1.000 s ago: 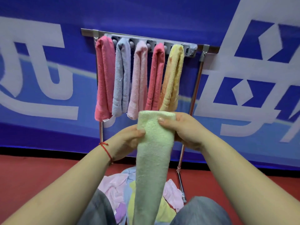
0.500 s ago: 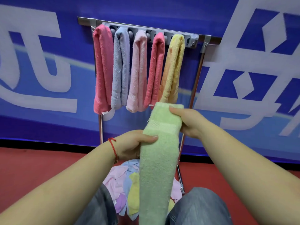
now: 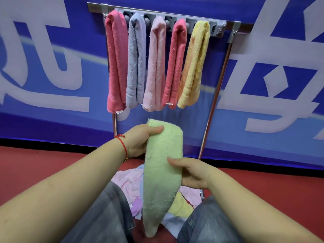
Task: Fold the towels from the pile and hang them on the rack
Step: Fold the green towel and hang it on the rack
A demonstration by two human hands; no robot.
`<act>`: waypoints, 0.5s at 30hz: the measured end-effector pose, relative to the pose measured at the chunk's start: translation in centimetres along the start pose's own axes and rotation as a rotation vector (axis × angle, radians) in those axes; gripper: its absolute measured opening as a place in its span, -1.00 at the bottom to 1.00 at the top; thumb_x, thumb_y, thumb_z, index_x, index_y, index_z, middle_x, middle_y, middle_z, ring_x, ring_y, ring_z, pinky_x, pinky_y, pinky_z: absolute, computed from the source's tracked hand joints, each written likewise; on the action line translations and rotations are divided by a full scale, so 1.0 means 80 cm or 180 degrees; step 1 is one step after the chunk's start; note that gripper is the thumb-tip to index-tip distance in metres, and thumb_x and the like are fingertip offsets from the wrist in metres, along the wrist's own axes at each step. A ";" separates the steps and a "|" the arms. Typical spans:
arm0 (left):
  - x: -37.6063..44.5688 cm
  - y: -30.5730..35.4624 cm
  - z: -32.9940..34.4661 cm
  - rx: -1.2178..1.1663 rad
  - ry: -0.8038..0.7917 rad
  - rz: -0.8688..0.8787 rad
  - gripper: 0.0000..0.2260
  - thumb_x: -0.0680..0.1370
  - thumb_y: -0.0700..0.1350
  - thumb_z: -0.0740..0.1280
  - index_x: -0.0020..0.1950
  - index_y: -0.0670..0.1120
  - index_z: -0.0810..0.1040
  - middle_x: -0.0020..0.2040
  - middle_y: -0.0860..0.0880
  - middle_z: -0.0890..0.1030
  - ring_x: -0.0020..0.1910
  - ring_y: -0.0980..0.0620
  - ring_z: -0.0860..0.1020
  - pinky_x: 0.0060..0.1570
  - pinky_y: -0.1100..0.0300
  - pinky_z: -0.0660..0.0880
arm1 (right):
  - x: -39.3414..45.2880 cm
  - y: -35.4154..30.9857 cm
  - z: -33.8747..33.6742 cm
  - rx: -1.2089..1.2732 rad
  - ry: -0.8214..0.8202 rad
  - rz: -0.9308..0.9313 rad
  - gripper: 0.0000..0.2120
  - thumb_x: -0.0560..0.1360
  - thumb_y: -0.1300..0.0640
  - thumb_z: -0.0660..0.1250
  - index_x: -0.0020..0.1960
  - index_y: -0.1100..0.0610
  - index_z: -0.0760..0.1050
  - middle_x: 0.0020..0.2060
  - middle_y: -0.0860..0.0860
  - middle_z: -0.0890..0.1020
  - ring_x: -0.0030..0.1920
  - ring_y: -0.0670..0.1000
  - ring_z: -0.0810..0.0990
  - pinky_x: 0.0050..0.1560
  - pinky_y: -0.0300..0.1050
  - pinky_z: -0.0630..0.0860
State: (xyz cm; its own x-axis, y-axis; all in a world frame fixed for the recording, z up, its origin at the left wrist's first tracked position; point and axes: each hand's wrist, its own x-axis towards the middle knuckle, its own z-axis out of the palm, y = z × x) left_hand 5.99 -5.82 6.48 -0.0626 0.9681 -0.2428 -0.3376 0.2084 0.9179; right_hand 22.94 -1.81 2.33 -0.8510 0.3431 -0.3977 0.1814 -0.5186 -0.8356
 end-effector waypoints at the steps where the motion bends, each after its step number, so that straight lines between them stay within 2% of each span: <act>1: 0.001 0.001 -0.002 0.0056 0.0052 -0.0005 -0.84 0.58 -0.17 0.22 0.02 -0.20 0.55 -0.20 -0.08 0.68 -0.23 0.02 0.66 -0.17 0.18 0.60 | -0.001 0.000 0.002 -0.0208 0.0129 -0.0021 -0.67 0.39 0.14 0.41 0.12 0.20 0.54 0.02 0.07 0.67 0.01 0.00 0.65 0.06 -0.12 0.58; 3: 0.002 0.003 -0.006 0.0077 0.0177 -0.0039 -0.83 0.58 -0.13 0.23 0.03 -0.19 0.56 -0.18 -0.08 0.68 -0.21 0.02 0.65 -0.09 0.14 0.56 | -0.002 -0.005 0.003 -0.0311 0.0232 -0.0124 -0.76 0.43 0.22 0.37 0.10 0.21 0.54 -0.02 0.08 0.68 -0.03 0.00 0.67 0.03 -0.13 0.59; 6: 0.002 -0.003 -0.008 -0.0165 0.0252 -0.0128 -0.75 0.59 -0.03 0.19 0.02 -0.17 0.56 -0.20 -0.09 0.69 -0.22 0.01 0.66 -0.05 0.09 0.53 | -0.006 -0.023 0.009 -0.0122 0.0295 -0.0388 -0.72 0.40 0.21 0.35 0.10 0.22 0.53 -0.07 0.09 0.69 -0.08 0.02 0.68 -0.08 -0.10 0.62; 9: 0.002 -0.023 -0.005 -0.0462 -0.0009 -0.0215 -0.55 0.57 0.15 0.11 0.03 -0.16 0.62 -0.09 -0.15 0.68 -0.13 -0.06 0.66 -0.03 0.04 0.51 | -0.007 -0.041 0.015 0.0036 0.0477 -0.0678 -0.79 0.47 0.23 0.27 0.09 0.22 0.54 -0.09 0.09 0.70 -0.11 0.01 0.68 -0.05 -0.10 0.62; 11: 0.002 -0.037 -0.004 -0.0636 -0.0164 -0.0290 -0.45 0.49 0.26 0.11 0.01 -0.14 0.67 0.00 -0.16 0.67 -0.04 -0.09 0.64 0.07 0.02 0.48 | -0.005 -0.052 0.015 0.0096 0.0577 -0.0829 -0.79 0.49 0.23 0.26 0.09 0.23 0.54 -0.07 0.11 0.69 -0.10 0.02 0.68 0.01 -0.08 0.59; 15: 0.000 -0.058 -0.006 -0.0724 -0.0462 -0.0458 -0.33 0.38 0.38 0.08 0.09 -0.10 0.66 0.18 -0.16 0.60 0.13 -0.11 0.57 0.29 -0.02 0.36 | -0.005 -0.077 0.011 0.0196 0.0820 -0.1014 -0.83 0.55 0.23 0.22 0.05 0.26 0.54 -0.13 0.13 0.69 -0.17 0.03 0.69 -0.10 -0.10 0.62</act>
State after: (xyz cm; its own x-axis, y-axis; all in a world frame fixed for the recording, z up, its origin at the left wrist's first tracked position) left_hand 7.07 -6.87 2.05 0.1304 0.9440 -0.3030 -0.5359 0.3242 0.7795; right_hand 21.78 0.55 7.96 -0.7072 0.6748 -0.2112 -0.1076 -0.3979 -0.9111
